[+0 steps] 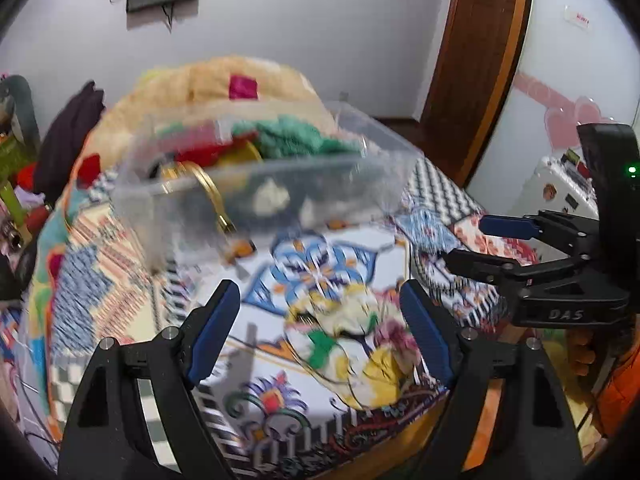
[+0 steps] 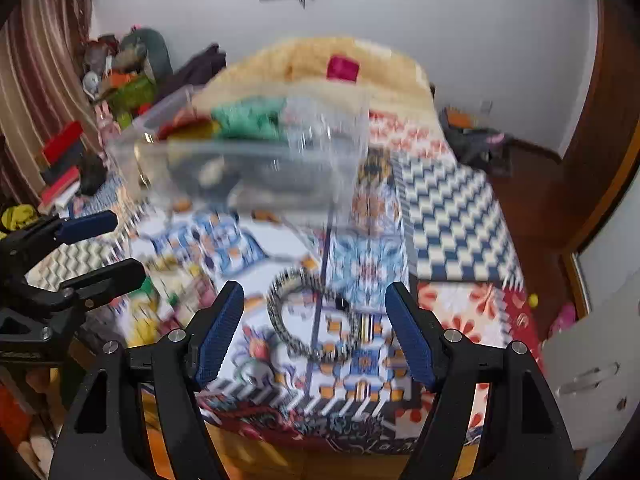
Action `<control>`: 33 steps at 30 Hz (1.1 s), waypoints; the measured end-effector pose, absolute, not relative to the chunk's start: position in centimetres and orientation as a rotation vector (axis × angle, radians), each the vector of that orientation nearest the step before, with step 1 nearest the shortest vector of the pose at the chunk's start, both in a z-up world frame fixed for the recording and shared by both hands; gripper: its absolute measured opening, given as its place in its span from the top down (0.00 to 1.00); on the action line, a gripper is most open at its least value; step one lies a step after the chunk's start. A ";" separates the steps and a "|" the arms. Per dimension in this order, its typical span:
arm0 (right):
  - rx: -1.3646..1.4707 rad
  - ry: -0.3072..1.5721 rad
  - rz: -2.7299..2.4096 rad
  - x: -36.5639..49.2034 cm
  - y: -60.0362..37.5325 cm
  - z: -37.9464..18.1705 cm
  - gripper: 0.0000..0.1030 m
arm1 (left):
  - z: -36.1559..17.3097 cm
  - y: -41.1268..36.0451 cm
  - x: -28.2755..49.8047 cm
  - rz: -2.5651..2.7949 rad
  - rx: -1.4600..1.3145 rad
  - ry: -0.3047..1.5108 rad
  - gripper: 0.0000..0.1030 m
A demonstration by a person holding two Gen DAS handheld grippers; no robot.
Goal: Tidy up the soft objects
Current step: 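Grasp the floral scrunchie with the left tool while the right tool grasps the rope bracelet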
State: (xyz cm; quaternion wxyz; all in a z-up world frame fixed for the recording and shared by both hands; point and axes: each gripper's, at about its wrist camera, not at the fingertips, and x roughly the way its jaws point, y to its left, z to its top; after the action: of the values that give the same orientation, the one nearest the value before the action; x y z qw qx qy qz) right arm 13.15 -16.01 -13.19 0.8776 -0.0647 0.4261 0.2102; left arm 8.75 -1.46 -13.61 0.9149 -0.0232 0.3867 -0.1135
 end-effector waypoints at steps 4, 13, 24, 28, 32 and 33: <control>-0.147 0.935 0.445 12.9 -16.1 -15.2 0.32 | -15.1 -2.9 8.4 -0.258 -0.024 0.834 0.20; -0.156 0.948 0.460 12.2 -16.2 -16.1 0.55 | -16.8 -4.4 8.3 -0.257 -0.001 0.860 0.20; -0.151 0.914 0.478 12.0 -15.9 -15.6 0.87 | -16.7 -3.8 8.3 -0.253 -0.009 0.838 0.76; -0.130 0.883 0.498 11.8 -16.0 -14.6 0.87 | -15.7 -2.7 7.8 -0.255 -0.018 0.812 0.86; -0.109 0.846 0.510 11.6 -16.0 -13.2 0.87 | -14.1 -2.1 7.3 -0.247 -0.025 0.763 0.87; -0.108 0.836 0.511 11.6 -15.9 -12.8 0.87 | -13.7 -2.0 7.3 -0.244 -0.025 0.753 0.87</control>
State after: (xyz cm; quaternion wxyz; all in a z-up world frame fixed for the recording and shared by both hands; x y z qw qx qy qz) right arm 11.56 -15.92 -12.77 0.8810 -0.0518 0.4012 0.2453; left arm 7.26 -1.96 -13.74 0.9226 -0.0123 0.3669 -0.1187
